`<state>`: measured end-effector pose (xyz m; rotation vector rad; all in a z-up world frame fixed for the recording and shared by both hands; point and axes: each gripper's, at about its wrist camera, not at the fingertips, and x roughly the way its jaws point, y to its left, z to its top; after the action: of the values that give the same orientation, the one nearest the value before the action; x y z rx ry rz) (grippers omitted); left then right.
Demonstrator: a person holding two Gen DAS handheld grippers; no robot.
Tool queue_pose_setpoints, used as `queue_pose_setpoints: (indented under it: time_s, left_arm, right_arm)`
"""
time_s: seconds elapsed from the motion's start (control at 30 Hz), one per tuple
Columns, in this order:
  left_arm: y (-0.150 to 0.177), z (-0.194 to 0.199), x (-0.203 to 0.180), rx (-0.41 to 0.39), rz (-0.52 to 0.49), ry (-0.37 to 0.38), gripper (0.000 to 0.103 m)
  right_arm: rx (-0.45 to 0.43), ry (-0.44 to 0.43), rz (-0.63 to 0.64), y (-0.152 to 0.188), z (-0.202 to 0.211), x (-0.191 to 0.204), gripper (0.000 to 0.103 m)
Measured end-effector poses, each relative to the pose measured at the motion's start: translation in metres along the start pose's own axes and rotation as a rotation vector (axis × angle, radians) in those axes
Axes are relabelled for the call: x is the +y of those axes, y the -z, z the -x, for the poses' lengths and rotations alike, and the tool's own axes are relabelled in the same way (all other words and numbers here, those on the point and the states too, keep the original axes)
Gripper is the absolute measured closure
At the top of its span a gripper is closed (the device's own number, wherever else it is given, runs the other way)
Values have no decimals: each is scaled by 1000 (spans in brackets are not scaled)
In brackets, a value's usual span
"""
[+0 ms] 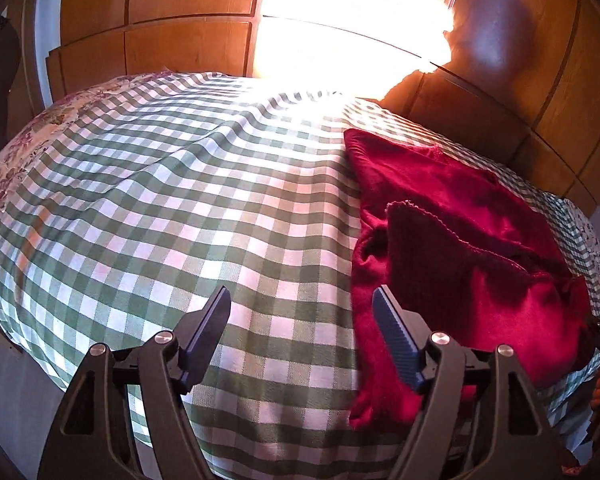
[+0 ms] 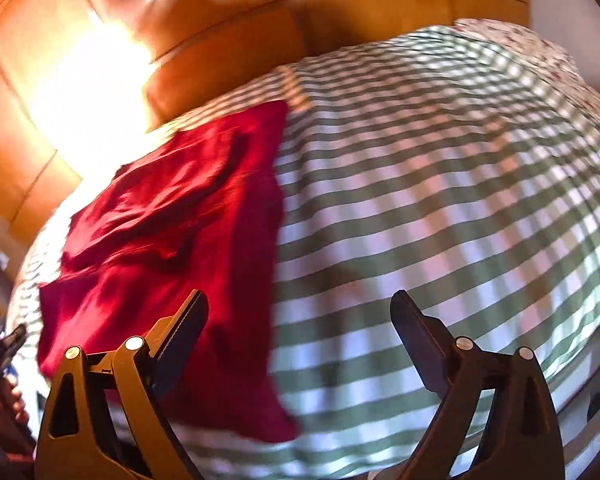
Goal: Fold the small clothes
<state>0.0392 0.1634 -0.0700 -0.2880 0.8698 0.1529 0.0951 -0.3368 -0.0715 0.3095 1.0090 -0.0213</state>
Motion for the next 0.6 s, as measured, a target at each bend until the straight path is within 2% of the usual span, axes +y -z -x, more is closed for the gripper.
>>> queue_pose_setpoints:
  time_s: [0.07,0.2,0.4,0.6]
  left_arm:
    - [0,-3,-2,3,-4,-8,30]
    - [0,-11,-3,20,-28,-31,30]
    - [-1,-9,4,17,-11,-37,31]
    - [-2,-9,6,27,-18,32,31]
  right_arm:
    - [9,10,-35,3,-10,-9,8]
    - [-47,22,-9,11,-16,-6,4]
    - [-87,-61,-59,16,-15,-17,3]
    - [-69,-47,-32,15,-15,-13,3]
